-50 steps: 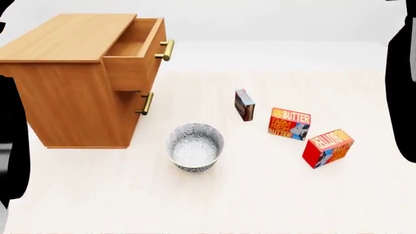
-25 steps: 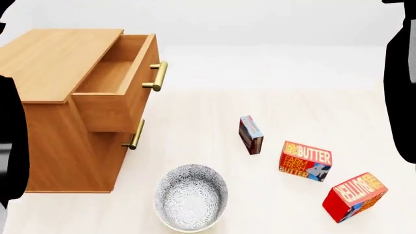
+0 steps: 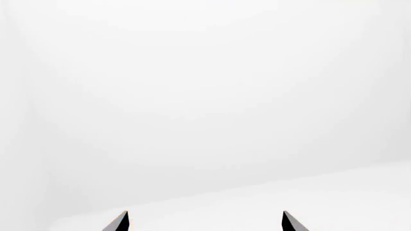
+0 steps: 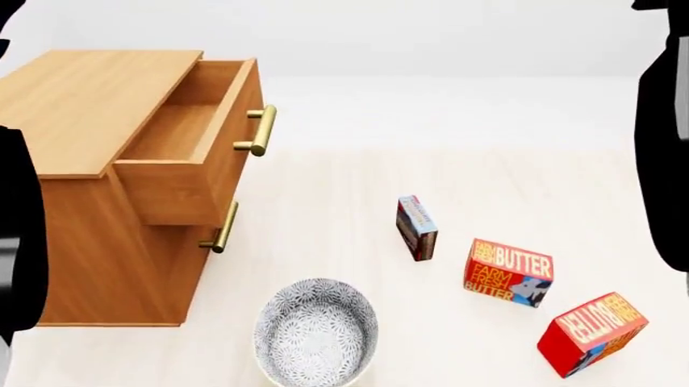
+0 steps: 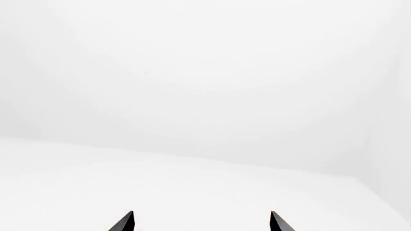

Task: Put the chocolate pudding in the top drawer of the cabinet and close it.

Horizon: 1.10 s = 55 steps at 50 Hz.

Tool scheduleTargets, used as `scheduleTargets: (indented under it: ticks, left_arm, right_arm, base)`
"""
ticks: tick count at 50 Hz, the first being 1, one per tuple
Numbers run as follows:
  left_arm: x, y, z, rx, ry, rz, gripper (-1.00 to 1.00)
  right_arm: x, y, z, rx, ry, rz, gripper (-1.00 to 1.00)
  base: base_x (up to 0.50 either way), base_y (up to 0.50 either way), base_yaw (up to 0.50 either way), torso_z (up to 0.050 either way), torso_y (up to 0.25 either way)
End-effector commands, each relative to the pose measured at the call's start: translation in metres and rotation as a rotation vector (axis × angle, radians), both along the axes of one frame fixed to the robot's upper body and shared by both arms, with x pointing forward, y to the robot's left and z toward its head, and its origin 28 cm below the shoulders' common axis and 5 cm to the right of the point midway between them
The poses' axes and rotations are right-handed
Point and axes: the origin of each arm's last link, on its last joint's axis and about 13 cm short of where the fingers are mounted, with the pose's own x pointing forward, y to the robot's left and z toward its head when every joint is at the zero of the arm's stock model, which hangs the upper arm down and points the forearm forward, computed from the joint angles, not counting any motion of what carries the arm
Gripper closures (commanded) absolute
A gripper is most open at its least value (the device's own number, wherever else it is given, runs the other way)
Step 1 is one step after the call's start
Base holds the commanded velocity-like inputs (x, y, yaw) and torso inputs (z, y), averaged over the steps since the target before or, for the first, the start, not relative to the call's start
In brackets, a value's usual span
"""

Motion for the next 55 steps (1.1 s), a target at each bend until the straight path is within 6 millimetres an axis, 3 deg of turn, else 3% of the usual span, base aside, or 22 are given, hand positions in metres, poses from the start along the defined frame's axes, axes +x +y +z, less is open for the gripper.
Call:
scheduleTargets:
  ticks: [1, 13, 38, 47, 50, 55]
  left_arm:
    - [0.0, 0.0, 0.0, -0.013, 0.004, -0.003, -1.0]
    - [0.0, 0.0, 0.0, -0.003, 0.027, -0.013, -1.0]
    - [-0.001, 0.0, 0.0, -0.003, 0.059, -0.009, -1.0]
    - [-0.004, 0.001, 0.003, 0.037, 0.332, -0.082, -1.0]
    - [0.013, -0.003, 0.011, 0.052, 0.37, -0.088, -1.0]
    - [0.009, -0.001, 0.02, 0.062, 0.449, -0.084, -1.0]
  right_arm:
    - [0.001, 0.0, -0.002, 0.006, 0.008, -0.003, -1.0]
    - [0.001, -0.002, -0.004, 0.002, 0.017, 0.004, -1.0]
    - [0.003, 0.0, -0.009, 0.002, 0.04, 0.018, -1.0]
    - [0.004, 0.0, -0.014, 0.002, 0.052, 0.021, -1.0]
    - [0.004, 0.0, -0.015, 0.001, 0.054, 0.024, -1.0]
    - [0.004, 0.001, -0.017, 0.0, 0.058, 0.027, -1.0]
  base:
    - [0.0, 0.0, 0.0, 0.0, 0.0]
    - [0.0, 0.0, 0.0, 0.0, -0.008]
    - [0.0, 0.0, 0.0, 0.0, -0.16]
    - [0.0, 0.0, 0.0, 0.0, 0.0]
    - [0.0, 0.0, 0.0, 0.0, 0.0]
    - [0.0, 0.0, 0.0, 0.0, 0.0]
